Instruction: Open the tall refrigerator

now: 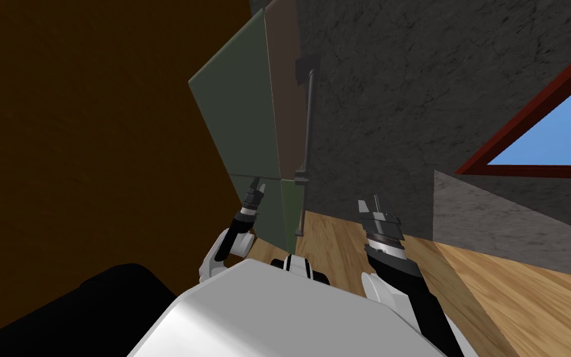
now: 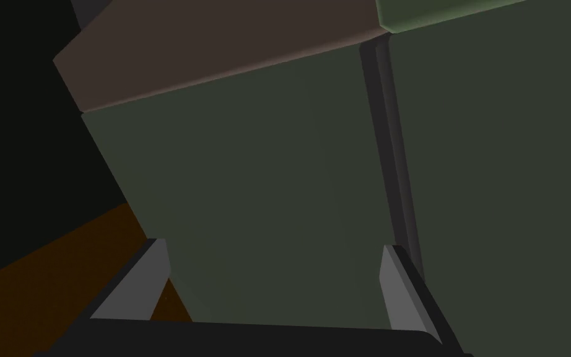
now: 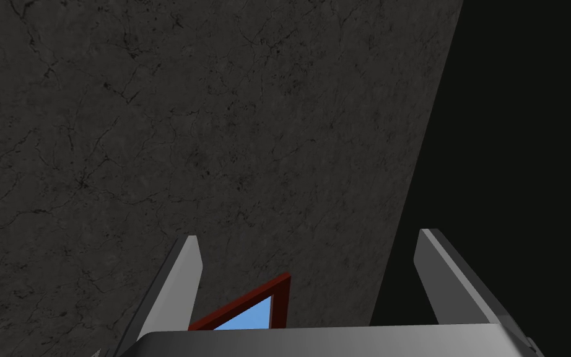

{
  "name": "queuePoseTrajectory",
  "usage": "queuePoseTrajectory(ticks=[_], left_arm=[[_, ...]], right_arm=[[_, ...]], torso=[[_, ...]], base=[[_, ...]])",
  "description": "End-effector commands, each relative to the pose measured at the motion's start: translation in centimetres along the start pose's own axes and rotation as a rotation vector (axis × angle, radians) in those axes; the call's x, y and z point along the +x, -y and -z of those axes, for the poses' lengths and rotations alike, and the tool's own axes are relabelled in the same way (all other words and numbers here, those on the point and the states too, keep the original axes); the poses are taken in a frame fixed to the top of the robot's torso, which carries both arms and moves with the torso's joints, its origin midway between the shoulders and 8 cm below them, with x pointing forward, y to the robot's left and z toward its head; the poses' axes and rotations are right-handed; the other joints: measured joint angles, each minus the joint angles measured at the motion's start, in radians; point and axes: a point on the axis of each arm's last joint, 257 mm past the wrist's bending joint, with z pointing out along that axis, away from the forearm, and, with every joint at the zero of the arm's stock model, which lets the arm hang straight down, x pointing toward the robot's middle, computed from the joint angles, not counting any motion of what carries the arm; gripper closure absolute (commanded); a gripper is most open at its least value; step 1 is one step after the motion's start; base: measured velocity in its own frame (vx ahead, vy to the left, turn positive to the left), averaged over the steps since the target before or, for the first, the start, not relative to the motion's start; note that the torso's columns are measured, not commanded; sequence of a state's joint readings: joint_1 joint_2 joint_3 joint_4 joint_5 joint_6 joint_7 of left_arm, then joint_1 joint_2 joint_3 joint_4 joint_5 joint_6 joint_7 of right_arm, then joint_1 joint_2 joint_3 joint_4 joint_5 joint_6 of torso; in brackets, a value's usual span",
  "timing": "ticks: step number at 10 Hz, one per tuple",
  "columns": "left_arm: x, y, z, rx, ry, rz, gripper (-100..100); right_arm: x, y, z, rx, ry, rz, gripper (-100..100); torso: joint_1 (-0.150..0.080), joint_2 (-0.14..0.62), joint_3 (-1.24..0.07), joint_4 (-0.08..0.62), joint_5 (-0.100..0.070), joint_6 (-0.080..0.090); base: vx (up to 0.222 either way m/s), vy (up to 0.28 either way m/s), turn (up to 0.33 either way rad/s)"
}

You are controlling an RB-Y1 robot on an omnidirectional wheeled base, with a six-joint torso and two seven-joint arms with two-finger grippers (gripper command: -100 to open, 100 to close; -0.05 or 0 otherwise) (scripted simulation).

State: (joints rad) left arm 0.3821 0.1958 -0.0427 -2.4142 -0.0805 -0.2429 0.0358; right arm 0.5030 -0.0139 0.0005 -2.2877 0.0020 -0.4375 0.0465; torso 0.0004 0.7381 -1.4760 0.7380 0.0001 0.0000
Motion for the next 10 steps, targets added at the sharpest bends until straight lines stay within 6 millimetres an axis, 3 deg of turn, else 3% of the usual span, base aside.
queuePoseTrajectory(ticks=[1,10], left_arm=[[0.1,-0.9,-0.7,-0.04,-0.008,-0.001,-100],[0.7,-3.7,-2.7,-0.165,-0.021,0.0,-100]], right_arm=[[0.0,0.0,0.0,0.0,0.0,0.0,0],[0.0,0.0,0.0,0.0,0.0,0.0,0]], torso=[[-0.001,0.0,0.0,0.0,0.0,0.0],[-0.001,-0.001,-0.001,0.0,0.0,0.001]], base=[[0.004,-0.04,0.006],[0.0,-0.038,0.009]])
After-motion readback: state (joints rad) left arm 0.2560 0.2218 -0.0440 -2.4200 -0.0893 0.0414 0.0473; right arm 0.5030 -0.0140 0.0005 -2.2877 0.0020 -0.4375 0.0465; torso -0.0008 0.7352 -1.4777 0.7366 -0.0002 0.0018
